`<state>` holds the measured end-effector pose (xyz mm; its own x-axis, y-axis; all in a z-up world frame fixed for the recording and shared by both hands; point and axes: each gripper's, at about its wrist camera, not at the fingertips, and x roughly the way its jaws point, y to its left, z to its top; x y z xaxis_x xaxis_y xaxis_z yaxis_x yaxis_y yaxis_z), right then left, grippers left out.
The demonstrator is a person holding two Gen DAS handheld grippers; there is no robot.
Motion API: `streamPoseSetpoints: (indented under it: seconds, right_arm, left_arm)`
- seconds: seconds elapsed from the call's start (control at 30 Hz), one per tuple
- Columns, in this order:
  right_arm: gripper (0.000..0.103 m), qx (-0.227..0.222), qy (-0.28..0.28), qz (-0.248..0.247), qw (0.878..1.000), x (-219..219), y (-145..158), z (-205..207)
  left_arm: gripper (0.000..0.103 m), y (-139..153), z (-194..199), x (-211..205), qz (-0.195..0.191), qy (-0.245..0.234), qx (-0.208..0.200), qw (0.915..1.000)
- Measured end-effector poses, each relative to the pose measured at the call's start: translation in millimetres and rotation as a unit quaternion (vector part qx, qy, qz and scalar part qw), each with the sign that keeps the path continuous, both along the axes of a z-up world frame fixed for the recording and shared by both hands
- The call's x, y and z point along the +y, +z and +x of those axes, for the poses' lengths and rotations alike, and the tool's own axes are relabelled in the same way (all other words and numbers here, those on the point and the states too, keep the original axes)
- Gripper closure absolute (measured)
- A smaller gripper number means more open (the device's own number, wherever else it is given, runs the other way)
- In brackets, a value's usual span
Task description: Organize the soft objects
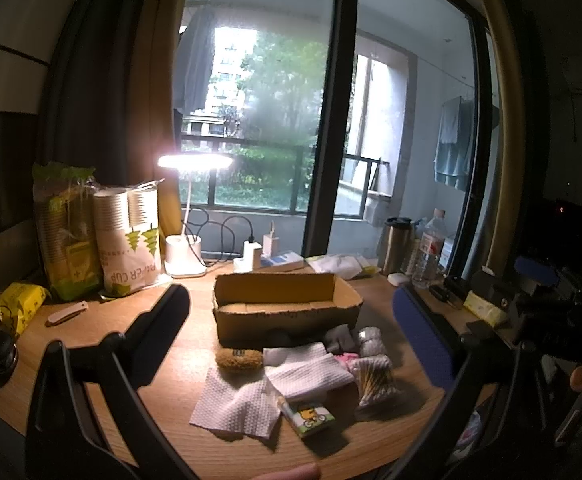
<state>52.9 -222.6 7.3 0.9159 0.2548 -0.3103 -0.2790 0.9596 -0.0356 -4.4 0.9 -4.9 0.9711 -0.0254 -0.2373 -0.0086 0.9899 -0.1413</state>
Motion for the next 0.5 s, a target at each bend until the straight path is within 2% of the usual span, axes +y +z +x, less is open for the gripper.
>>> streamPoseSetpoints:
  seconds: [0.5]
  right_arm:
    - [0.002,0.001,0.0,0.0,1.0,0.9,-0.1,-1.1]
  left_arm:
    - [0.001,-0.4,-0.1,0.1,-0.001,0.0,0.001,1.0]
